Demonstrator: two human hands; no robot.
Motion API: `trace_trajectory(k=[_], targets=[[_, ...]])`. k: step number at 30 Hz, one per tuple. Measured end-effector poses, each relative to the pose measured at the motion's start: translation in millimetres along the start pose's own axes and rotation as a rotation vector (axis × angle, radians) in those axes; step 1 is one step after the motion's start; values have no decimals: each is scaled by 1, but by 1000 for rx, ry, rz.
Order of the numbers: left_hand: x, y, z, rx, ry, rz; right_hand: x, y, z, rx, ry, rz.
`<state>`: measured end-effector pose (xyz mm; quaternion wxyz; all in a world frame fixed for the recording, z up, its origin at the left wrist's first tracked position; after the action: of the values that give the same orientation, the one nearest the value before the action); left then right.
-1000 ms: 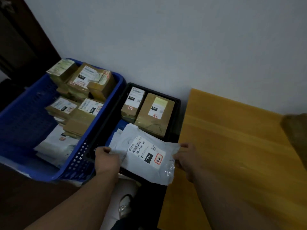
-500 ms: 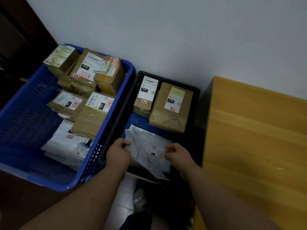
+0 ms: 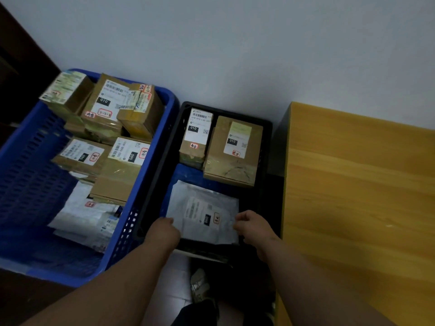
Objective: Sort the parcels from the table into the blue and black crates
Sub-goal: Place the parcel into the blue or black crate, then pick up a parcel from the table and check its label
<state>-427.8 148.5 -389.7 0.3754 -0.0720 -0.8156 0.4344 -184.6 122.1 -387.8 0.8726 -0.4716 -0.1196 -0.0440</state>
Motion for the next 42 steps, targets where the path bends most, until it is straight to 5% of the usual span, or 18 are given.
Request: trace_trajectory(k=[6,11,22,31,42], targets=[[-14,-8,-2,-16,113,21,10,-8,4,43,9,12],[-32,-33,-56,-207,228,-69,42,-25,14,184,-64,-22],[-144,-159,-174,-466,276,-124,215,-96,-20,454,-214,-167],[-257,-243,-261,-603,264,-54,375,-125,-98,366,-239,-360],[-300,-252,-315,-663,271,31,443,-116,-137,250,-181,-499]])
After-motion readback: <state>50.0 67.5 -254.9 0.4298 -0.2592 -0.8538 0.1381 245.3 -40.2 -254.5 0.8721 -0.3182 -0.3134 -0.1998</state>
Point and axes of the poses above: each hand's wrist, its own y-axis towards the middle knuckle, its own x-axis out of the back of the hand, z = x × y, the point moved 7 cm from there along y, towards the middle knuckle, and after that the axes turned 3 degrees about y, right-handed, at the moved point
